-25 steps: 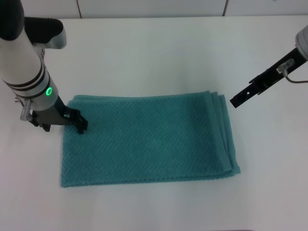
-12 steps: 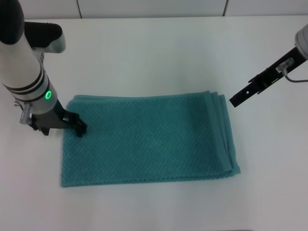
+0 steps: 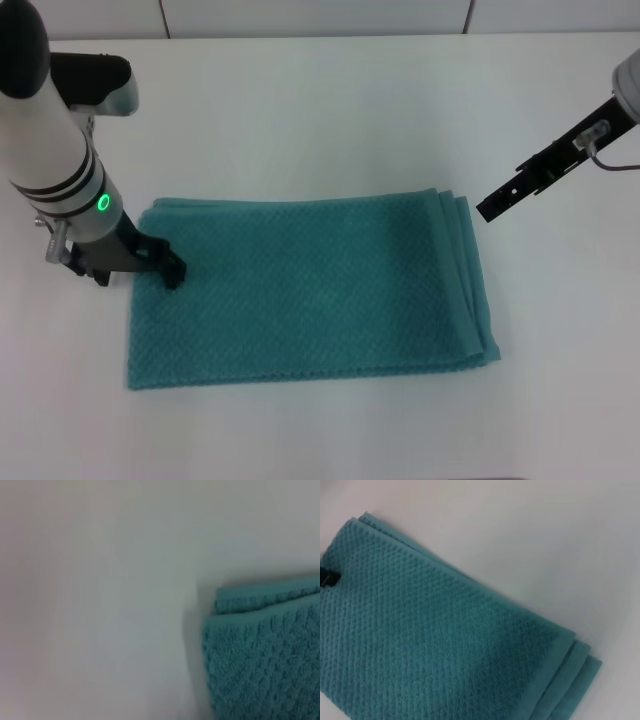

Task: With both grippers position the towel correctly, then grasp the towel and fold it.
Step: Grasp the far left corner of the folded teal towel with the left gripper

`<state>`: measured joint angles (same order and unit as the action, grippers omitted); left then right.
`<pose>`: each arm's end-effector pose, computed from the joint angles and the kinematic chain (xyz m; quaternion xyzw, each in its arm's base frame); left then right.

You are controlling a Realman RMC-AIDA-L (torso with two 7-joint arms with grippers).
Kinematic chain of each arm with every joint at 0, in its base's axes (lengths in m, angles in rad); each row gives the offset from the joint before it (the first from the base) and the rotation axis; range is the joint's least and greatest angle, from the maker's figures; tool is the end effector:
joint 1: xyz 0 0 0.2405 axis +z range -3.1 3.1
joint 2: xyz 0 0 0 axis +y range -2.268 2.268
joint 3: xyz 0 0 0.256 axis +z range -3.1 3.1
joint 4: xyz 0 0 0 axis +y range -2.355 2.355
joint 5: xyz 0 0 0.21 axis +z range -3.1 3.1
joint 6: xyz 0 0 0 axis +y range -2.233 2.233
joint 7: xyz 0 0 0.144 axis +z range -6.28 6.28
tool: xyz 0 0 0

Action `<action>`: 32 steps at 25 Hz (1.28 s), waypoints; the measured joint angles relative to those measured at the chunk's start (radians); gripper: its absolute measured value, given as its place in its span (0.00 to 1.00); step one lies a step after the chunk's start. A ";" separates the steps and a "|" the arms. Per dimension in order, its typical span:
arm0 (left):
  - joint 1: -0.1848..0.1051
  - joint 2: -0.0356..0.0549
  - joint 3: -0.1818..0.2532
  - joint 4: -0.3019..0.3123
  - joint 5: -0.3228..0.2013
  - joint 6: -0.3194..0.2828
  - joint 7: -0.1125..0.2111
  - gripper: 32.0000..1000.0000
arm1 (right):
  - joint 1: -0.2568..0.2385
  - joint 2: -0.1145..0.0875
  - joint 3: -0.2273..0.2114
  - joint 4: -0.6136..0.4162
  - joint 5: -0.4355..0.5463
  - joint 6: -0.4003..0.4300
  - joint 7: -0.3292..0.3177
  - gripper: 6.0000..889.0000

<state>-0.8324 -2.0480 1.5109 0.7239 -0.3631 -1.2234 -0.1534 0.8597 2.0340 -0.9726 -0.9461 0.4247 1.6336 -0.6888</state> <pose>-0.2470 0.3895 -0.0433 -0.7039 -0.5970 0.2342 0.3055 0.2007 0.3935 0.0259 -0.8816 0.4222 -0.1674 0.1288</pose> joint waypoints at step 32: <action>-0.011 0.0016 0.000 -0.010 -0.007 0.004 0.006 0.38 | 0.001 0.000 -0.003 -0.002 -0.006 0.000 0.000 0.96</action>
<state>-0.8431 -2.0464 1.5110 0.7135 -0.3697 -1.2195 -0.1474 0.8606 2.0340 -0.9753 -0.9481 0.4187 1.6336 -0.6887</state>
